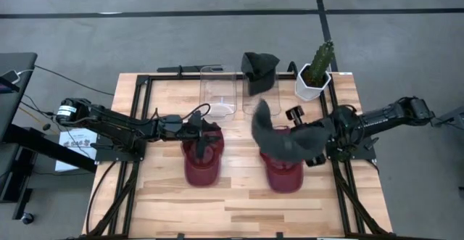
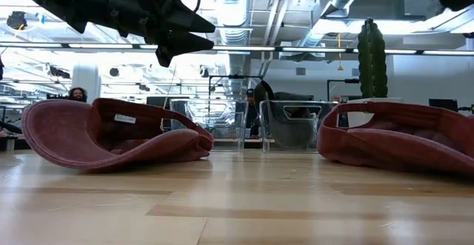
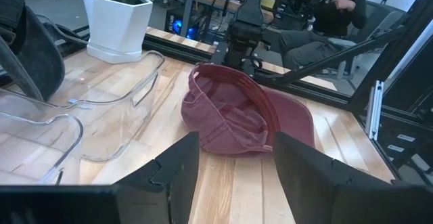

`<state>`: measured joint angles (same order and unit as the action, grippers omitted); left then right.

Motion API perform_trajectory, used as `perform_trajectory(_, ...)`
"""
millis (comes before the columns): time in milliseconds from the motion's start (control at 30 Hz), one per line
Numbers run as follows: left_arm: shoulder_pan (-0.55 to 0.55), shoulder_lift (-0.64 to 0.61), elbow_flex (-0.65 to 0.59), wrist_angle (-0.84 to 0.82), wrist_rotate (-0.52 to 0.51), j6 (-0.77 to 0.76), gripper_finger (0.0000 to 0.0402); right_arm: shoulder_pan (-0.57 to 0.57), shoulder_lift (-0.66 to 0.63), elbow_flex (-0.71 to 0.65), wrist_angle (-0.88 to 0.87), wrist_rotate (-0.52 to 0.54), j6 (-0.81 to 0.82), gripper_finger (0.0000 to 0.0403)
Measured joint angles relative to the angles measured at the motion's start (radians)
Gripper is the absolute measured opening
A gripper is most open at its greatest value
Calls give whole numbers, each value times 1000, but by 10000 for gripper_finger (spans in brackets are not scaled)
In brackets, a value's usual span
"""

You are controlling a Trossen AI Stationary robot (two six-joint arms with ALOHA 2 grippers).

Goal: Pick & Place hat
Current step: Put the black cap into the right transparent bin

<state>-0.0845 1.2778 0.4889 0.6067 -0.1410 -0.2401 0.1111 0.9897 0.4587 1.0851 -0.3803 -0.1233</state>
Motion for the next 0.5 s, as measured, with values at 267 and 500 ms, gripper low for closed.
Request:
perform_trajectory(267, 0, 0, 0, 0, 0, 0, 186, 16, 0, 0, -9, 78, -43, 1)
perform_trajectory(500, 0, 0, 0, 0, 0, 0, 186, 21, 0, 0, -66, 33, -61, 2)
